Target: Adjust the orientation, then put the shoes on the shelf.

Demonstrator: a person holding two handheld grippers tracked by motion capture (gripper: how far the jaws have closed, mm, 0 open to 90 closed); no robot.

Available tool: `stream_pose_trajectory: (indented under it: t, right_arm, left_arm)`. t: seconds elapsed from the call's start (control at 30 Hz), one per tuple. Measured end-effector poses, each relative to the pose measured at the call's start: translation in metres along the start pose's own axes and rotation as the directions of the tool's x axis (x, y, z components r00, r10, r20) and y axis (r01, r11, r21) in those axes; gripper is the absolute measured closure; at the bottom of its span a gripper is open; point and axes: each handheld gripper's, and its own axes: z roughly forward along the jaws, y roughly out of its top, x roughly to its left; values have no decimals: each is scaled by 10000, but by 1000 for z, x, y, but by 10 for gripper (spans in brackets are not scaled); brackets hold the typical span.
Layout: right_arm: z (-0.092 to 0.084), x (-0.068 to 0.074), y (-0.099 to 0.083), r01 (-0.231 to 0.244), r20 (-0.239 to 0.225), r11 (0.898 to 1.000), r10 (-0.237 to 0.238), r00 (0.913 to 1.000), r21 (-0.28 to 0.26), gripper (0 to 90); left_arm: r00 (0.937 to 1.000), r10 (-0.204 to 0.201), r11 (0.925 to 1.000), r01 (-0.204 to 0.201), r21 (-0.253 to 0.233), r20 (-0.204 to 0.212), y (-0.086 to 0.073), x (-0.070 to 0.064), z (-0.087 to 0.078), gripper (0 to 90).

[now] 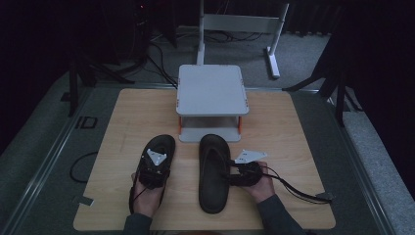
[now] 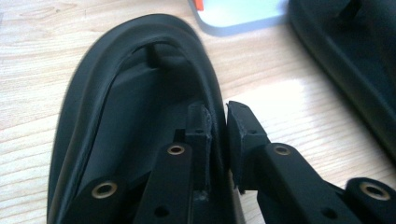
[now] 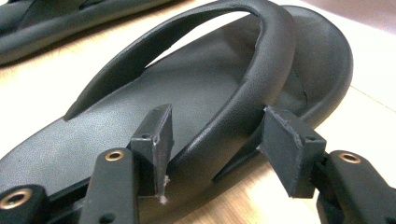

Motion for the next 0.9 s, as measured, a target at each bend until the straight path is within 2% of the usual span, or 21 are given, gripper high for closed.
stream_pose_trajectory:
  t: [0.27, 0.6, 0.9]
  right_arm:
    - [0, 0, -1, 34, 2, 10000, -34, 10000, 29, 434]
    - [0, 0, -1, 14, 1, 10000, -14, 10000, 17, 434]
    - [0, 1, -1, -28, 62, 10000, 28, 10000, -32, 437]
  left_arm:
    - [9995, 289, 9996, -288, -31, 144, 2, -10, 4, 810]
    - [9982, 502, 9980, -489, -403, 316, 12, -24, 0, 814]
    - [9944, 928, 9954, -916, -275, 499, 19, -42, 11, 811]
